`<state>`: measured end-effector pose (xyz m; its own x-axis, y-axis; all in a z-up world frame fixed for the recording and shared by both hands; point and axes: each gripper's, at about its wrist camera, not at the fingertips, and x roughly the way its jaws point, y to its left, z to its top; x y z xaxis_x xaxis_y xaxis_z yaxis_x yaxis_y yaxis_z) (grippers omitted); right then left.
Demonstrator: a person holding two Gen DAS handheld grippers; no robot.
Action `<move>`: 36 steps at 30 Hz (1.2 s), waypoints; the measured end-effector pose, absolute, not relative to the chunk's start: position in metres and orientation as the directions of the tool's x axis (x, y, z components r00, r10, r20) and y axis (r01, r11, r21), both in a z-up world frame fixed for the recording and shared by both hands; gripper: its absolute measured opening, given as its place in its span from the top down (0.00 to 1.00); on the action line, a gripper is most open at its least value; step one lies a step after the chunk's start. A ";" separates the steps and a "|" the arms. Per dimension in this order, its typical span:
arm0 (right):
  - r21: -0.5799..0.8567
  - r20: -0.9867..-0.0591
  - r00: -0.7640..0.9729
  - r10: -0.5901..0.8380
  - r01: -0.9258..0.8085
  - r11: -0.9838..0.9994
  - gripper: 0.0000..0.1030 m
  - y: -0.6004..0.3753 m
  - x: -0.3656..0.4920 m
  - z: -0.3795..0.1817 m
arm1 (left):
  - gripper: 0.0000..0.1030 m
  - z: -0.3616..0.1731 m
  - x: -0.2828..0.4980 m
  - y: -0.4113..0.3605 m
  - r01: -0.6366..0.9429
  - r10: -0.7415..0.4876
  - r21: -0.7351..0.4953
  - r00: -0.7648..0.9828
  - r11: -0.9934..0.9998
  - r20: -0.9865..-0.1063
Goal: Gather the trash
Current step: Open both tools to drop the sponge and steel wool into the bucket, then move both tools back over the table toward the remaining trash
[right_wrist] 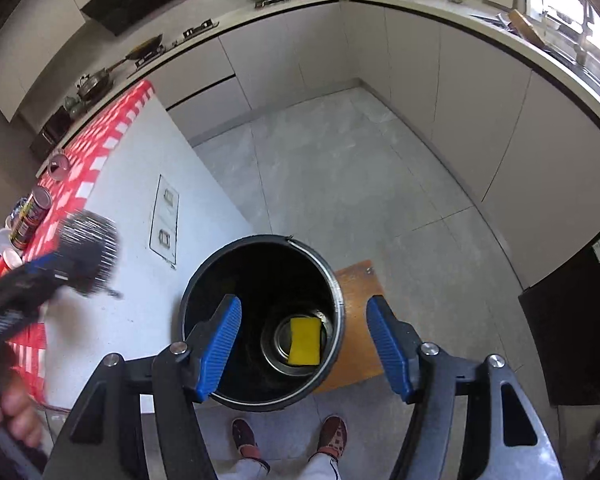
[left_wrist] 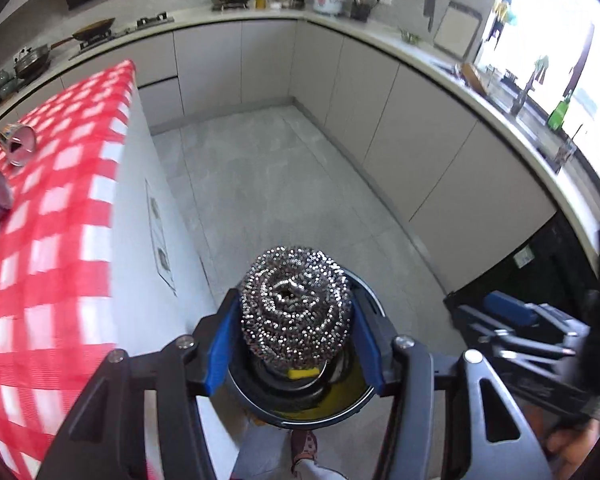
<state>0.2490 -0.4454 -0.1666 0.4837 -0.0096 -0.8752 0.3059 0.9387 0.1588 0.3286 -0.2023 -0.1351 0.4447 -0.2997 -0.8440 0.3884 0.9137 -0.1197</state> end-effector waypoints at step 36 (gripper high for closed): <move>0.172 -0.764 0.645 0.017 0.178 0.969 0.33 -0.337 0.268 -0.080 | 0.21 -0.050 0.317 -0.094 0.235 -0.200 -0.061 0.630 0.970 -0.750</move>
